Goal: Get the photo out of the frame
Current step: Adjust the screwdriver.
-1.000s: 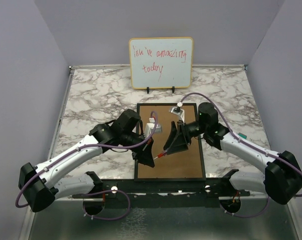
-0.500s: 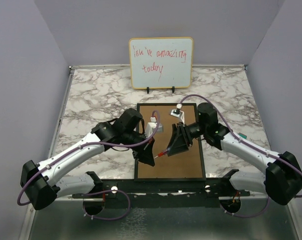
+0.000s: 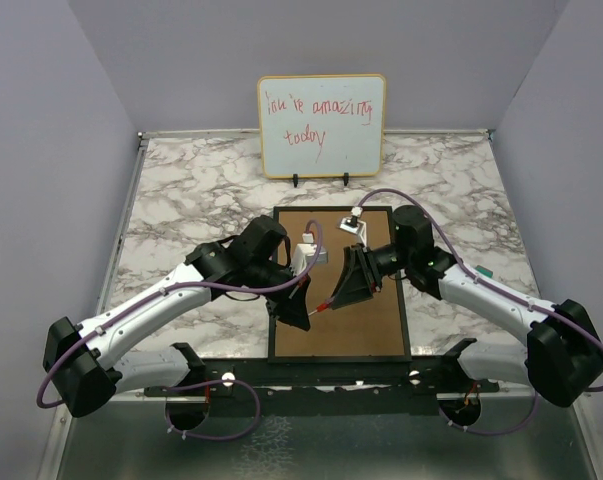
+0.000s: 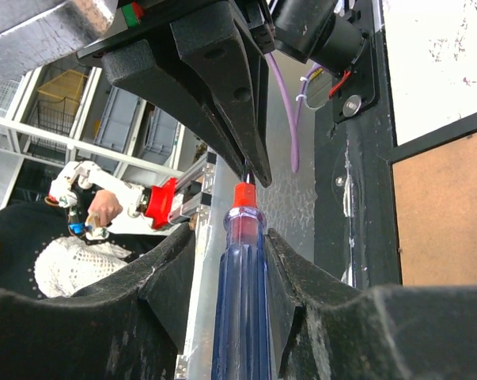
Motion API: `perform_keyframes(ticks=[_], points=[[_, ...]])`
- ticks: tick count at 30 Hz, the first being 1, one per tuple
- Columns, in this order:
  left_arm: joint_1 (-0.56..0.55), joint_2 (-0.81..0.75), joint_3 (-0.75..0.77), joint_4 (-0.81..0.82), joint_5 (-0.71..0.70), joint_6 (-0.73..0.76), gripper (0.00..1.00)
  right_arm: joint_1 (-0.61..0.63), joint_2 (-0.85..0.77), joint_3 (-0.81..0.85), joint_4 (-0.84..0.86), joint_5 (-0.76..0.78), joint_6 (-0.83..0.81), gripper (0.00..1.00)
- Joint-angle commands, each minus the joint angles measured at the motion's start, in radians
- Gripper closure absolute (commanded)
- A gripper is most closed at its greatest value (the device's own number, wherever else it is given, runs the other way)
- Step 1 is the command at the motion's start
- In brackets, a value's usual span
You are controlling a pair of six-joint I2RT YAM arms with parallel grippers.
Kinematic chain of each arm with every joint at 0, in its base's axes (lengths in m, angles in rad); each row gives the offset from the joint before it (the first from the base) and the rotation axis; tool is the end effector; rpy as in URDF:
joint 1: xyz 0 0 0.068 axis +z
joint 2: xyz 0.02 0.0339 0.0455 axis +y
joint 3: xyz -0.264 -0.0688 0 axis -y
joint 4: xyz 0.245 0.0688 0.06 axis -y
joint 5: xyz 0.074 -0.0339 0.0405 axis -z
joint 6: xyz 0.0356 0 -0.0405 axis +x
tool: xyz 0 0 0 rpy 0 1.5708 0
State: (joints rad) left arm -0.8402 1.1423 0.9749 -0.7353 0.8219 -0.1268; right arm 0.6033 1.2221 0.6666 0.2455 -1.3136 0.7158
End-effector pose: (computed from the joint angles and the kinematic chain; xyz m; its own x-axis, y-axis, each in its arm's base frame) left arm 0.1292 -0.1833 0.2949 -0.6221 0.5652 -0.5418 0.7371 0.1894 -0.6487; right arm 0.1853 0.1695 0.2580 -0.7819 -0.3361 -0.5250 -0.5163 -0.1227 0.8476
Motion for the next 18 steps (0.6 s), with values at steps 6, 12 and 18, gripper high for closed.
perform_keyframes(ticks=[6, 12, 18], points=[[-0.006, 0.007, 0.015, -0.002, -0.053, 0.019, 1.0, 0.011, -0.016, -0.016, -0.036, 0.001, -0.038, 0.57], [-0.005, 0.011, 0.018, -0.002, -0.058, 0.02, 1.0, 0.011, -0.016, -0.007, -0.057, 0.002, -0.051, 0.76], [-0.005, 0.009, 0.019, 0.0, -0.145, 0.012, 0.77, 0.012, -0.03, 0.007, -0.166, 0.086, -0.124, 0.99]])
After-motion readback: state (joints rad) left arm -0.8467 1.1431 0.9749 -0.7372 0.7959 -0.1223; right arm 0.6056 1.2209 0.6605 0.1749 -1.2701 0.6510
